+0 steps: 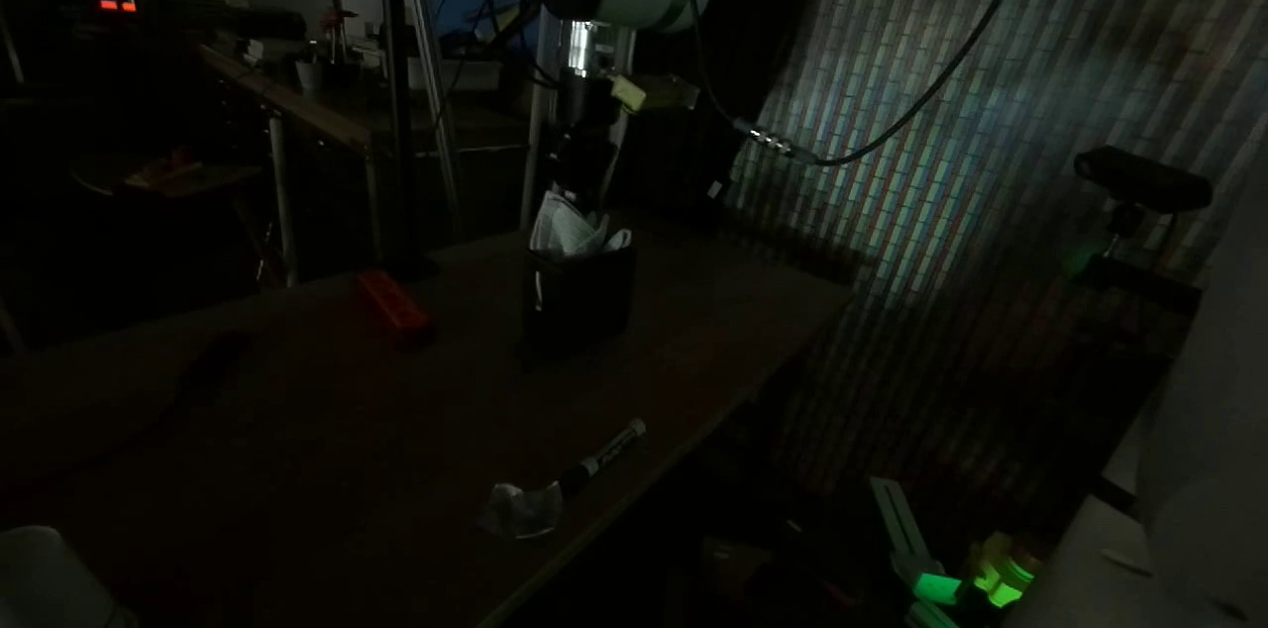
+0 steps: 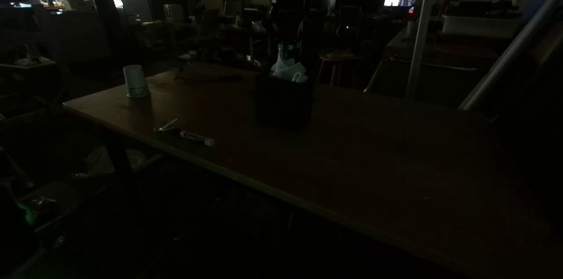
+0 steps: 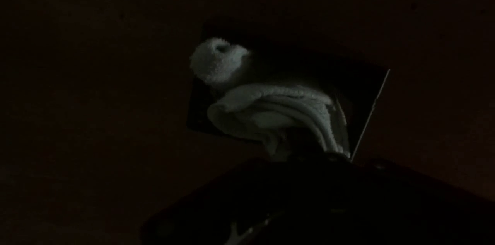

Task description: Put the white cloth inside the black object

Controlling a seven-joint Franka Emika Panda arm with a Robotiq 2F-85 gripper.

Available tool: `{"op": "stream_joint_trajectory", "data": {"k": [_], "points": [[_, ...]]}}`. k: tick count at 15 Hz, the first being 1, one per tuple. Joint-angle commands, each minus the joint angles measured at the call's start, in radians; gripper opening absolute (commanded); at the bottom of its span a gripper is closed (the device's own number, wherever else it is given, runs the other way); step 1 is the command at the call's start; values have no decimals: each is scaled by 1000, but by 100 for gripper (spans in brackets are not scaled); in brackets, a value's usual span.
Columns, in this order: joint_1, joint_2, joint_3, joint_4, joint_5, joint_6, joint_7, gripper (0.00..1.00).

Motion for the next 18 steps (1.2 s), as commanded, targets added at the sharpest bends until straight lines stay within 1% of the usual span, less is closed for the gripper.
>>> {"op": "stream_joint_trajectory", "data": {"k": [1, 6, 12, 15, 18], "points": [[2, -51, -9, -78, -7, -21, 8, 0], [-2, -44, -20, -125, -2, -32, 7, 0], [4, -44, -17, -120, 0, -48, 12, 0], [10, -34, -13, -103, -4, -35, 18, 0], [26, -11, -14, -69, -64, -5, 82, 0]]}}
